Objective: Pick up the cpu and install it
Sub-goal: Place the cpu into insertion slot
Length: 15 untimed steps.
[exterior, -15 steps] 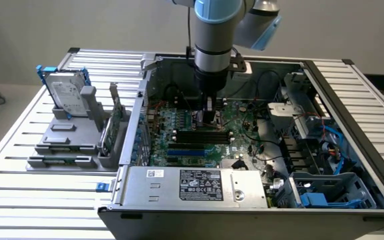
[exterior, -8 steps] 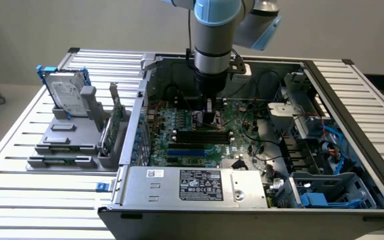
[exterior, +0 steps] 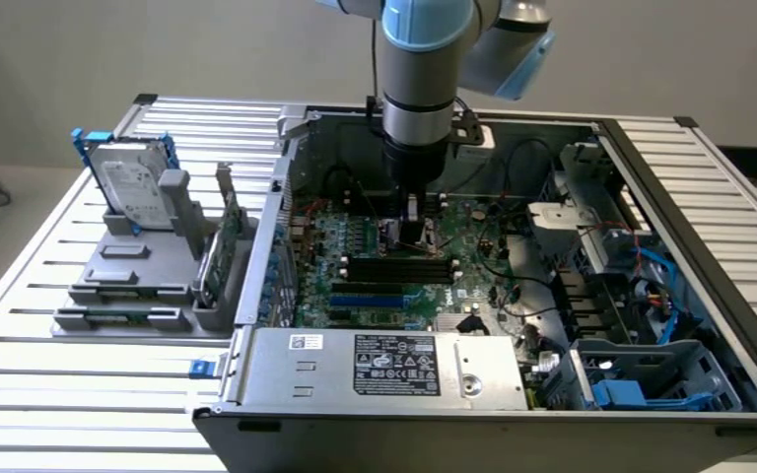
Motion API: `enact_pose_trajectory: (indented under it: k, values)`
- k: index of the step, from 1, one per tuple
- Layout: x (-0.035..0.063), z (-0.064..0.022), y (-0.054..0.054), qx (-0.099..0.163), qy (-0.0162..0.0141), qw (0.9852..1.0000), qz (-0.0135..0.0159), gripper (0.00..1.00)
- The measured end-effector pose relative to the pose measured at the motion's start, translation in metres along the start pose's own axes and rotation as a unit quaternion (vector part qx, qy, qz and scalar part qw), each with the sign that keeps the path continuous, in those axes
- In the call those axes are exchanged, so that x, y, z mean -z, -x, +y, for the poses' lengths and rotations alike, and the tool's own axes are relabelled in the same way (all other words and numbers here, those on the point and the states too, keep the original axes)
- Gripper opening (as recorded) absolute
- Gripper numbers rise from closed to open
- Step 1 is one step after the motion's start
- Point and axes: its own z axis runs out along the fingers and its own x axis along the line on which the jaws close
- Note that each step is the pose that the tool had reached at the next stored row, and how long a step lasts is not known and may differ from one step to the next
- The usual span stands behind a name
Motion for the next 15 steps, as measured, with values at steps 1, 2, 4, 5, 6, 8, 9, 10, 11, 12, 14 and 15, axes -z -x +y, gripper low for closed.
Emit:
enact_pose_trajectory:
  k: [1, 2, 4, 5, 6, 8, 9, 10, 11, 12, 14, 15]
  values:
    - [-0.0002, -0.0002, -0.0001, 0.0, 0.0003, 1.0, -0.0001, 0.54]
    - [-0.0005, -0.0004, -0.0004, 0.001, 0.0009, 1.0, -0.0002, 0.54]
    - [-0.0012, -0.0012, -0.0015, 0.001, 0.0028, 1.0, -0.0007, 0.54]
    - [-0.0015, -0.0016, -0.0019, 0.002, 0.0037, 1.0, -0.0011, 0.54]
    - [-0.0018, -0.002, -0.0025, 0.002, 0.0047, 1.0, -0.0014, 0.54]
    - [-0.0022, -0.0027, -0.0025, 0.004, 0.0053, 1.0, -0.0017, 0.54]
    - [-0.0024, -0.003, -0.0025, 0.004, 0.0055, 1.0, -0.0019, 0.54]
    - [-0.0026, -0.0032, -0.0025, 0.005, 0.0056, 1.0, -0.0019, 0.54]
    - [-0.0027, -0.0032, -0.0025, 0.006, 0.0057, 1.0, -0.0018, 0.54]
    - [-0.0028, -0.0032, -0.0025, 0.007, 0.0057, 1.0, -0.0018, 0.54]
    - [-0.0029, -0.0032, -0.0025, 0.008, 0.0058, 0.9999, -0.0017, 0.54]
    - [-0.0029, -0.0033, -0.0025, 0.009, 0.0058, 0.9999, -0.0017, 0.54]
